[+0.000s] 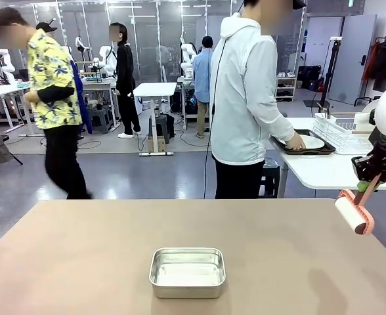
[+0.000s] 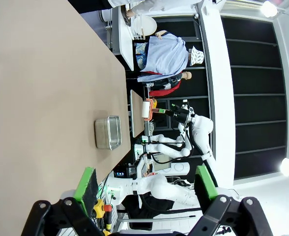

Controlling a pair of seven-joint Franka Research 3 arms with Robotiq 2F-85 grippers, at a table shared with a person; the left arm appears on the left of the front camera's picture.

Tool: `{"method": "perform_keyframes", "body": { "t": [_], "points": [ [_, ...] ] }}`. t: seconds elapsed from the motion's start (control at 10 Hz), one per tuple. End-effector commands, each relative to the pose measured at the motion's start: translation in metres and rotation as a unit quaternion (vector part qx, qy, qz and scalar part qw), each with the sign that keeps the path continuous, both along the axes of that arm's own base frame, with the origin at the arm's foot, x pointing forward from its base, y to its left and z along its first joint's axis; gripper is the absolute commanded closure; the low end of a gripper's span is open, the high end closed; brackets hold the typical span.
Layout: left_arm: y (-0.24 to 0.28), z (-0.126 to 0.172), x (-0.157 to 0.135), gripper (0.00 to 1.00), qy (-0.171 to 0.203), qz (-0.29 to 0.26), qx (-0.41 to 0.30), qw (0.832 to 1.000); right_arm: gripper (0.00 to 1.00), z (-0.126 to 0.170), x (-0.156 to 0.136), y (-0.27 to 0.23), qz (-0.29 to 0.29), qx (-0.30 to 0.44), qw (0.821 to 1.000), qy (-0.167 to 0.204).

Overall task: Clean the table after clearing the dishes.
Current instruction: Place the Lint Roller back on top of the Airtight Container.

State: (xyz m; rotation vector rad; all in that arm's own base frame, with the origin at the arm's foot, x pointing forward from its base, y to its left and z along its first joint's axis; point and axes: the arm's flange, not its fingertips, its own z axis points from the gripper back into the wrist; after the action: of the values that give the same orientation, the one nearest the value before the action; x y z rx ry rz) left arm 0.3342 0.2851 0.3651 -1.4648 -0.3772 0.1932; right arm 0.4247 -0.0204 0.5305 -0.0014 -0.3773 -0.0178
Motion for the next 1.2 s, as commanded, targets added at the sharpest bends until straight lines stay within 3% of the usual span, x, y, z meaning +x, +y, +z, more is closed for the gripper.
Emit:
{"method": "perform_keyframes", "body": {
  "t": [0.0, 0.5, 0.7, 0.8, 1.0, 1.1],
  "points": [
    [-0.001, 0.002, -0.006, 0.0, 0.002, -0.002, 0.004, 1.0, 0.8, 0.003, -0.001, 0.0, 0.0, -0.009, 1.0, -0.003],
    [-0.001, 0.002, -0.006, 0.0, 0.002, -0.002, 0.004, 1.0, 0.8, 0.0, 0.0, 0.0, 0.0, 0.0, 1.0, 0.0],
    [-0.001, 0.002, -0.006, 0.0, 0.002, -0.002, 0.004, 1.0, 0.8, 0.046, -0.001, 0.065, 0.143, -0.053, 0.987, -0.055],
    [-0.001, 0.002, -0.006, 0.0, 0.002, -0.002, 0.004, 1.0, 0.8, 0.066, -0.005, 0.109, 0.23, -0.06, 0.968, -0.076],
    [-0.001, 0.002, -0.006, 0.0, 0.002, -0.002, 0.004, 1.0, 0.8, 0.084, -0.014, 0.205, 0.387, -0.07, 0.916, -0.082],
    [-0.001, 0.002, -0.006, 0.0, 0.002, -0.002, 0.004, 1.0, 0.8, 0.082, -0.022, 0.259, 0.461, -0.089, 0.88, -0.072]
  ]
}}
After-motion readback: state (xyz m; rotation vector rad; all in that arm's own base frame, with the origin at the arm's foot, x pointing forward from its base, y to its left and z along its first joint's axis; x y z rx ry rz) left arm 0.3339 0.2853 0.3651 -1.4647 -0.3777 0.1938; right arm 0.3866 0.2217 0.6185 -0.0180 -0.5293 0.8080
